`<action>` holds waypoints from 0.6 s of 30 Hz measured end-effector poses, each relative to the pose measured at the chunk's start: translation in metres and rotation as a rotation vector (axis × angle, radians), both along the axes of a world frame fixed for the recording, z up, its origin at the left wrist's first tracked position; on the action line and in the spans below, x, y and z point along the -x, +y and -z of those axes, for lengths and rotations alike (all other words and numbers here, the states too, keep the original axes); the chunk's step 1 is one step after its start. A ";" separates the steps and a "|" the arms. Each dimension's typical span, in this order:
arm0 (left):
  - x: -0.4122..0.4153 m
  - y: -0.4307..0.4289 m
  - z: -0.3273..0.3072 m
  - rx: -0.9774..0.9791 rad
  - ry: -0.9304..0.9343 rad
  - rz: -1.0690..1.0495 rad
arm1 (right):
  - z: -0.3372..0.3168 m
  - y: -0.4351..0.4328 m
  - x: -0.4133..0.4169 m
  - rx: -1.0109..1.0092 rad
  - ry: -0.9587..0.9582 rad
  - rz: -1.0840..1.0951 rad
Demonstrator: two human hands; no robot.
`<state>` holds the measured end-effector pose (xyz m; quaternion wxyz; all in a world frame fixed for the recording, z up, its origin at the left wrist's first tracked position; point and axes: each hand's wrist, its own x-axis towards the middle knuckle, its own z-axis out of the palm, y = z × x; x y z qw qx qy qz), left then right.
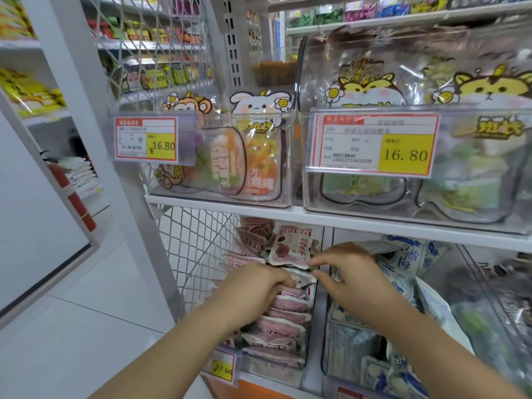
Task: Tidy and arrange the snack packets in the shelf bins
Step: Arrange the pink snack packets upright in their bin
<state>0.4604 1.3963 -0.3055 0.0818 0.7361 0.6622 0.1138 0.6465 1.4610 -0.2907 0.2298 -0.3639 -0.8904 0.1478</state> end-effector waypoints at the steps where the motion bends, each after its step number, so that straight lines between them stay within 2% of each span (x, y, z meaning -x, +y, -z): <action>1: 0.002 -0.001 -0.005 0.044 -0.082 -0.005 | 0.000 0.000 0.001 0.008 0.001 -0.006; 4: 0.008 0.000 -0.016 0.147 -0.212 -0.023 | 0.001 0.000 0.002 0.020 0.008 -0.011; 8: 0.008 0.001 -0.019 0.181 0.053 0.039 | 0.000 0.000 0.002 0.025 0.007 -0.012; 10: 0.011 0.001 -0.019 0.154 0.098 0.056 | 0.000 0.000 0.001 0.047 0.002 -0.016; 12: 0.014 -0.002 -0.023 0.019 -0.005 0.065 | -0.001 -0.001 0.001 0.077 0.010 -0.016; 16: 0.014 -0.014 -0.032 -0.376 -0.415 -0.018 | -0.005 -0.004 0.000 0.073 0.083 -0.033; 18: 0.006 -0.021 -0.033 -0.519 -0.543 -0.058 | -0.010 -0.009 0.003 0.135 0.155 -0.053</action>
